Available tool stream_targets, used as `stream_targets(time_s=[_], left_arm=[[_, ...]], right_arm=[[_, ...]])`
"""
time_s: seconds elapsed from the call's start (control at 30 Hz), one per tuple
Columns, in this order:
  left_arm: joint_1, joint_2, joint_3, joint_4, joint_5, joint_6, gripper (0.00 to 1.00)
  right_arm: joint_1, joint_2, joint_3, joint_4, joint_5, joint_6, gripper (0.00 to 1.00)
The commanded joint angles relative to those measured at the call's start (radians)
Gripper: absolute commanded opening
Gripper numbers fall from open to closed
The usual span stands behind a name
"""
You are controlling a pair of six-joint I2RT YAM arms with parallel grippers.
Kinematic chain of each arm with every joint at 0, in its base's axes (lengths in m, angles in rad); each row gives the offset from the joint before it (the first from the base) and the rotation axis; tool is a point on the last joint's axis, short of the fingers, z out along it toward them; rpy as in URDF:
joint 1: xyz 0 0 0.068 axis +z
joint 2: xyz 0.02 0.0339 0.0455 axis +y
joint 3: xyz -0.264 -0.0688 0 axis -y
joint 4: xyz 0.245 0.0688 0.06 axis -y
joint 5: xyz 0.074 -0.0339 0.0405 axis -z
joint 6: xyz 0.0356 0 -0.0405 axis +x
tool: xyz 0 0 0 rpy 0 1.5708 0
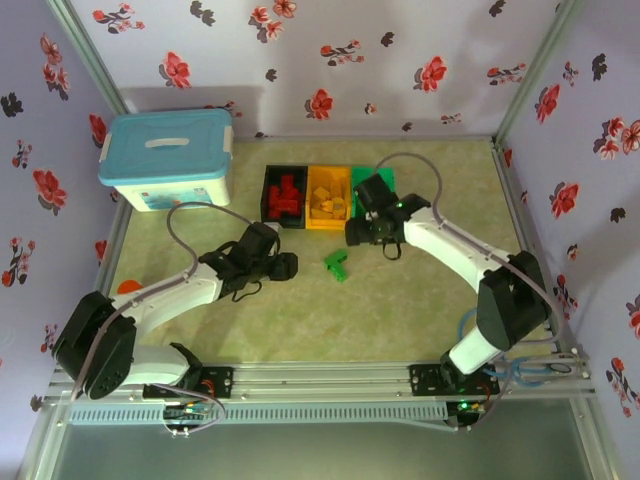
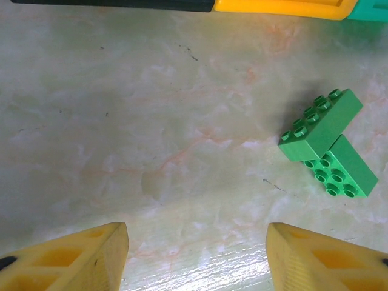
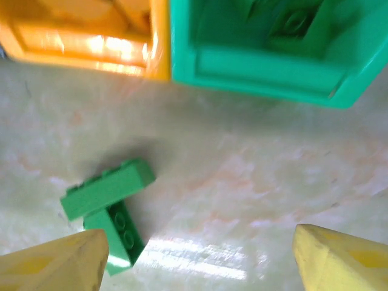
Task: Sort the legos into containers by color
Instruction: Pick up the lego from the center of the table.
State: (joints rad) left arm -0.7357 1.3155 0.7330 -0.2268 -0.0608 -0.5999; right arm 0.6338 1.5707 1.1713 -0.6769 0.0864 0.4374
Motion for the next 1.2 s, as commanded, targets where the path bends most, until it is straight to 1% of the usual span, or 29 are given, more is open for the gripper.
stream_targets(time_s=[0.0, 0.23, 0.33, 0.5, 0.6, 0.73, 0.87, 0.93, 1.03, 1.17], left_arm=[[-0.002, 0.014, 0.029, 0.023, -0.018, -0.005, 0.61], [0.004, -0.01, 0.012, 0.026, -0.018, -0.013, 0.61], [0.007, -0.025, 0.004, 0.023, -0.018, -0.014, 0.61], [0.01, -0.05, -0.013, 0.015, -0.021, -0.017, 0.61], [0.012, -0.066, -0.025, 0.015, -0.023, -0.02, 0.61], [0.016, -0.083, -0.036, 0.009, -0.024, -0.019, 0.61], [0.022, -0.097, -0.05, 0.005, -0.027, -0.017, 0.61], [0.022, -0.1, -0.055, 0.005, -0.026, -0.018, 0.61], [0.022, -0.104, -0.06, 0.004, -0.025, -0.019, 0.61], [0.022, -0.102, -0.06, 0.0, -0.026, -0.017, 0.61]], right_arm=[[0.055, -0.013, -0.065, 0.06, -0.031, 0.07, 0.79], [0.15, 0.053, -0.089, 0.094, -0.053, 0.081, 0.76], [0.167, 0.096, -0.07, 0.094, -0.05, 0.073, 0.73], [0.182, 0.181, -0.027, 0.088, -0.043, 0.057, 0.67], [0.186, 0.235, -0.003, 0.077, -0.029, 0.048, 0.59], [0.188, 0.268, 0.002, 0.079, -0.016, 0.048, 0.43], [0.201, 0.243, -0.009, 0.069, -0.013, 0.048, 0.25], [0.21, 0.216, -0.009, 0.047, -0.012, 0.045, 0.19], [0.222, 0.146, -0.016, 0.017, 0.003, 0.047, 0.13], [0.213, 0.036, -0.008, -0.026, 0.098, 0.041, 0.12]])
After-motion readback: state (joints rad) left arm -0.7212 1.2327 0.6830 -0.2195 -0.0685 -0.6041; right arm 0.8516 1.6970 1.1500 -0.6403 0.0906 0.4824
